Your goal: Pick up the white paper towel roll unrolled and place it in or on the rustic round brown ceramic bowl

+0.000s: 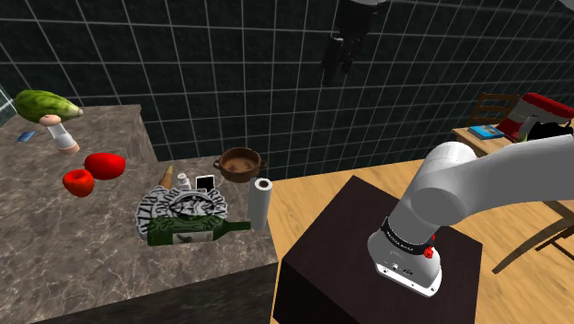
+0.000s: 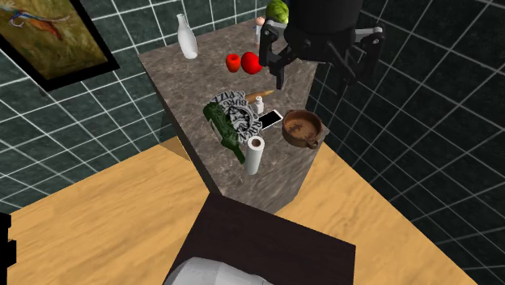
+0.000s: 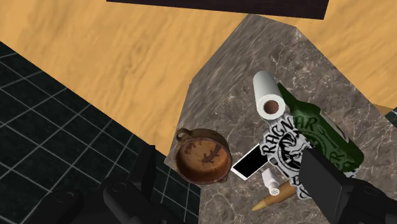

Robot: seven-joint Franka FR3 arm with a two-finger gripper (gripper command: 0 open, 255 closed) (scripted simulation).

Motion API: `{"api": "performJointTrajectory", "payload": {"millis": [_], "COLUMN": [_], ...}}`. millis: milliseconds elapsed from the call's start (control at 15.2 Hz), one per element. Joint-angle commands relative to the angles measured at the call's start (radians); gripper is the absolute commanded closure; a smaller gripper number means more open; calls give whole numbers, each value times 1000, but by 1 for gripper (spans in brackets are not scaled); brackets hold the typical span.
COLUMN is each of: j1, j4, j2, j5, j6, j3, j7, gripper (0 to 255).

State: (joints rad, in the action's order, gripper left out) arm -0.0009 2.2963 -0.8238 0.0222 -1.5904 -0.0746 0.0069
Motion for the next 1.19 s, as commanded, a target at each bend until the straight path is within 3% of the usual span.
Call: {"api": "performJointTrajectory", "payload": {"millis": [0,594,1122], "j1": [0,14,29], "j4": [0,178,262], "j2": [0,128,333], "j5": [0,-68,-125], "j6": [0,-242,-479], "j3": [0,-57,-115], "j7": [0,91,164], "gripper": [0,0,0]}}
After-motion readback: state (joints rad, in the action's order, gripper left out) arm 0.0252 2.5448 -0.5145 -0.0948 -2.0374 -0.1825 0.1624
